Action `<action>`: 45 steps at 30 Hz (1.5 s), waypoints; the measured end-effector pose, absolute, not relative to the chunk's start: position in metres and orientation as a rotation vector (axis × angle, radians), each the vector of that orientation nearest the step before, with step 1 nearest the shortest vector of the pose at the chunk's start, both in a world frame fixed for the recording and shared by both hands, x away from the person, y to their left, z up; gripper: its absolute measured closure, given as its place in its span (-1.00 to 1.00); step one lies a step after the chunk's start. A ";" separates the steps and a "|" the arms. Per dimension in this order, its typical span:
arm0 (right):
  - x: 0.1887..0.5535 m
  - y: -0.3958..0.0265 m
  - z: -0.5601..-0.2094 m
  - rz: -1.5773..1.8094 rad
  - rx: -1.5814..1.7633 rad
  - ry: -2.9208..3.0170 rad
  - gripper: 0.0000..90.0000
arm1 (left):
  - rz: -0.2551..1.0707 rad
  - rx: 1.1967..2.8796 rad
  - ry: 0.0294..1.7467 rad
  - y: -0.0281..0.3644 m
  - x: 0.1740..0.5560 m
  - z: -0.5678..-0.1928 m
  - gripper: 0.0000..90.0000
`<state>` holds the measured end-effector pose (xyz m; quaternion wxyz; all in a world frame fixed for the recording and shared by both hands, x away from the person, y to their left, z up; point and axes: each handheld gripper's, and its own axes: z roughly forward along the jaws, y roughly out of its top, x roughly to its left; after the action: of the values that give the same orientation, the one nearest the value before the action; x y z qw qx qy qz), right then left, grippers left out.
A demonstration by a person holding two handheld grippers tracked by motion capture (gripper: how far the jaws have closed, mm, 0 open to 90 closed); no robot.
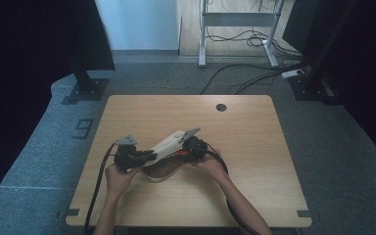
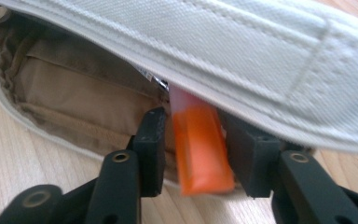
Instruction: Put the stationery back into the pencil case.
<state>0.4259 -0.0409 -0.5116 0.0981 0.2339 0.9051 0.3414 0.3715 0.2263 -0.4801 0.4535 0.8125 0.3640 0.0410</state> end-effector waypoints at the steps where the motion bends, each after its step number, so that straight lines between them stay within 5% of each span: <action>1: 0.425 -0.043 -0.511 1.012 0.701 2.671 0.22 | 0.101 2.006 0.899 0.226 0.372 -0.480 0.70; 11: 0.411 -0.066 -0.497 1.039 0.719 2.628 0.25 | 0.100 2.007 0.899 0.227 0.372 -0.481 0.69; 30: 0.425 -0.072 -0.519 1.009 0.865 2.596 0.75 | 0.092 2.008 0.898 0.227 0.373 -0.481 0.69; 45: 0.438 -0.056 -0.521 1.020 0.876 2.562 0.77 | 0.080 2.016 0.891 0.226 0.373 -0.482 0.67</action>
<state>0.4376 -0.0562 -0.5207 0.1239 0.3004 0.8786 0.3500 0.3726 0.2260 -0.4824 0.4509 0.8158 0.3607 0.0322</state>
